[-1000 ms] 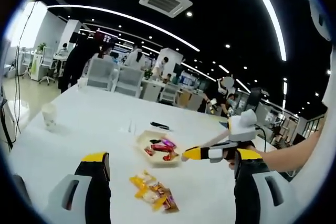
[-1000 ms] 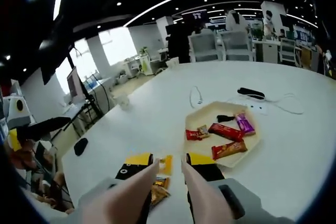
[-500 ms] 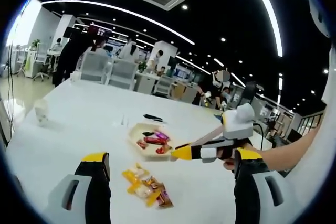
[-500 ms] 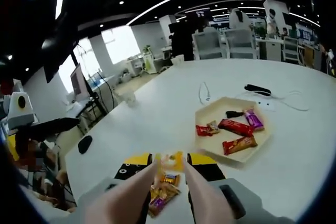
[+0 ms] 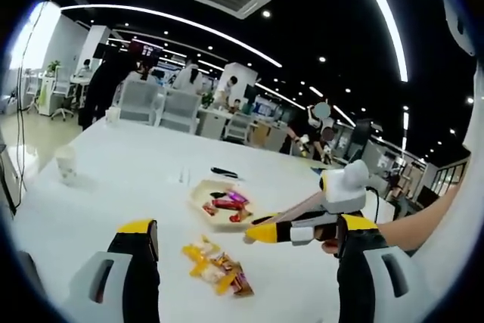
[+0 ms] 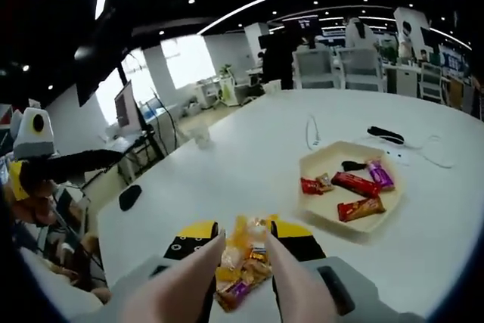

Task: Place the target food into the container with the food tongs after gripping and lifting it, then release it inside without dropping or visibly crushing the food.

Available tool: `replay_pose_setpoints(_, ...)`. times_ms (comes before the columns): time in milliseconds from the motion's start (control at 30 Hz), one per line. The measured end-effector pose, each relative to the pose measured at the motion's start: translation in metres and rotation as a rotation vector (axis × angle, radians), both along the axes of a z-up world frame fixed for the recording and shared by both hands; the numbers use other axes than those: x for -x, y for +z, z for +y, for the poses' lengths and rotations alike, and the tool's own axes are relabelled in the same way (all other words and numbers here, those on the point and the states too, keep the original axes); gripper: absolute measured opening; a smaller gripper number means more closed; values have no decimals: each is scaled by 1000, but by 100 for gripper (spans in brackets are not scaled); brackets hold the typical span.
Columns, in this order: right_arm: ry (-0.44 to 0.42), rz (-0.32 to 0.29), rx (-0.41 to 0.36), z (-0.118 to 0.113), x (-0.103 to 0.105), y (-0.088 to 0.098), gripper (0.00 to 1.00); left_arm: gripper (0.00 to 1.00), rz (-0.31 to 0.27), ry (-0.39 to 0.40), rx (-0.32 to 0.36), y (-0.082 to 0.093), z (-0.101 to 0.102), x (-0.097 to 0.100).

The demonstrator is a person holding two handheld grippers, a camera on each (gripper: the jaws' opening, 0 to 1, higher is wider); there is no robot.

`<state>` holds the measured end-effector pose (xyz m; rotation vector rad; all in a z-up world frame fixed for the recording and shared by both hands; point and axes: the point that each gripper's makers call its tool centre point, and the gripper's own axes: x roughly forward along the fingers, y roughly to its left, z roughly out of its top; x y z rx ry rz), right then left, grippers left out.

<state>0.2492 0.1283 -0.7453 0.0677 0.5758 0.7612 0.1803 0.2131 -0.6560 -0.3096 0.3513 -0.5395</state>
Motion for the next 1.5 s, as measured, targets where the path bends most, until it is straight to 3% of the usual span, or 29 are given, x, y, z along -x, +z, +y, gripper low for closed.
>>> replay_pose_setpoints(133,20,-4,15,5,4,-2,28,99,-28,10,8,5,1,2)
replay_pose_setpoints(267,7,18,9,4,4,-6,28,99,4,2,1,-2,0,5)
replay_pose_setpoints(533,12,44,18,10,14,-16,28,99,4,12,-6,-3,4,11)
replay_pose_setpoints(767,47,86,10,20,19,-26,27,99,17,26,-5,-5,7,4)
replay_pose_setpoints(867,55,81,17,24,18,-24,28,99,-7,27,-8,-1,7,2)
replay_pose_setpoints(967,72,70,51,28,19,-29,29,99,21,24,-6,-7,7,0)
replay_pose_setpoints(1500,82,80,118,40,27,-48,29,99,44,26,9,-16,20,-6)
